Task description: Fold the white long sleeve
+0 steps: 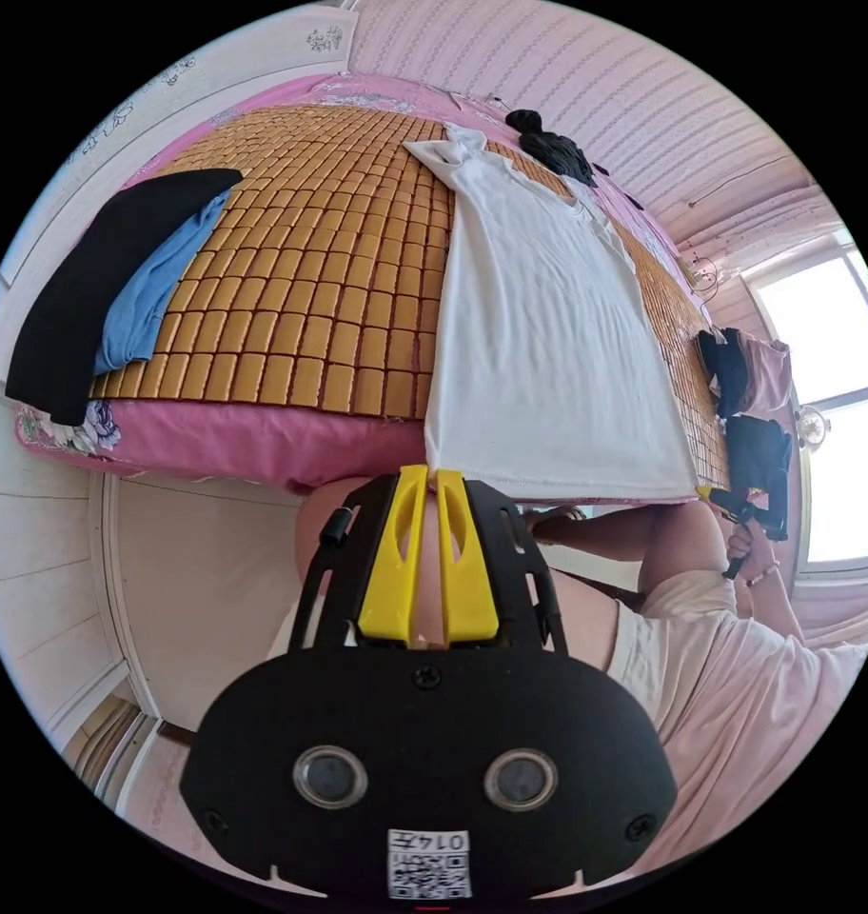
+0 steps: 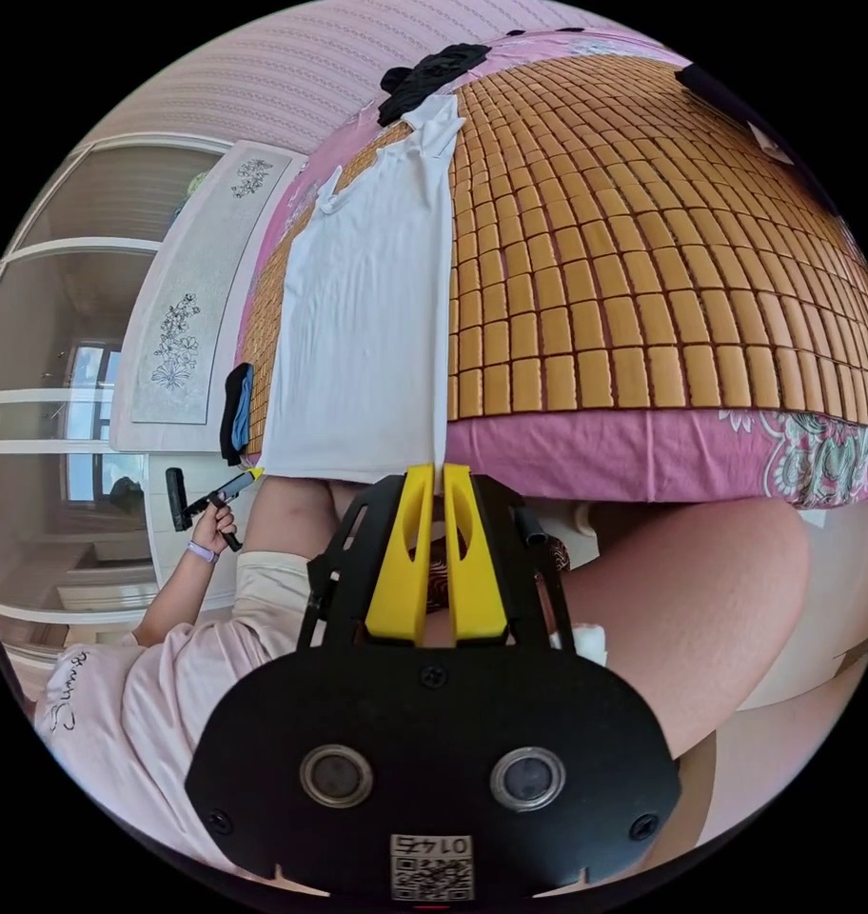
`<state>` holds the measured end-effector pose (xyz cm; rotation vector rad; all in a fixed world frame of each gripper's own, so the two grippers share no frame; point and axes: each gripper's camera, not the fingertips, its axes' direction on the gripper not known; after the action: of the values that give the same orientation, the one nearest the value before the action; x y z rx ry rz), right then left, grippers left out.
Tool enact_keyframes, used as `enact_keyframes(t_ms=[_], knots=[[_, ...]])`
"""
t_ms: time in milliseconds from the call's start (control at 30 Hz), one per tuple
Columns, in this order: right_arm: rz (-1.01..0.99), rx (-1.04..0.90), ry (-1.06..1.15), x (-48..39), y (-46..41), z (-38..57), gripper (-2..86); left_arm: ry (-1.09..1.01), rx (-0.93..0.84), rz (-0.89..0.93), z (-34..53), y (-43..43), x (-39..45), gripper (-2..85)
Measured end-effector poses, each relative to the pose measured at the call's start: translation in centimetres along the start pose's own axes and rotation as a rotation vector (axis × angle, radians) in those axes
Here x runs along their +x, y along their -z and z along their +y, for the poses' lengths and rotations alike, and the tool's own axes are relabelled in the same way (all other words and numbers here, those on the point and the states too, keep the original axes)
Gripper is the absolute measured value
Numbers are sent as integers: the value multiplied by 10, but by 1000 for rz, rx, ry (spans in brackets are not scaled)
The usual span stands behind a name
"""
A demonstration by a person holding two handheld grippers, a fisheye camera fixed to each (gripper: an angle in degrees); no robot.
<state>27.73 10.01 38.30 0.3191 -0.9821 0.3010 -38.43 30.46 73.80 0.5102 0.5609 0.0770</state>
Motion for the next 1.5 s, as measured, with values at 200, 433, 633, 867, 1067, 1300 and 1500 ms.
enact_keyframes(t_ms=[200, 433, 633, 867, 1067, 1300, 1500], knots=[[37, -39, -48, 18, -7, -16, 13, 45, -5, 77, -13, -18, -26, 10], [21, -22, -60, 33, -5, -20, 33, 68, 54, 40, -14, -20, -48, 32], [75, 67, -27, 43, 8, -28, 59, -7, 143, 29, -35, -11, -44, 42], [155, 209, 87, 26, 30, -124, 70, -246, 125, 108, -104, -62, 29, 49], [313, 296, 246, -23, 20, -287, 88, -377, 108, 181, -191, -143, 99, 56], [479, 325, 293, -50, -61, -455, 123, -411, 61, 262, -252, -204, 130, 58], [512, 236, 281, -42, -74, -473, 0, -380, -32, 266, -269, -232, 125, 53]])
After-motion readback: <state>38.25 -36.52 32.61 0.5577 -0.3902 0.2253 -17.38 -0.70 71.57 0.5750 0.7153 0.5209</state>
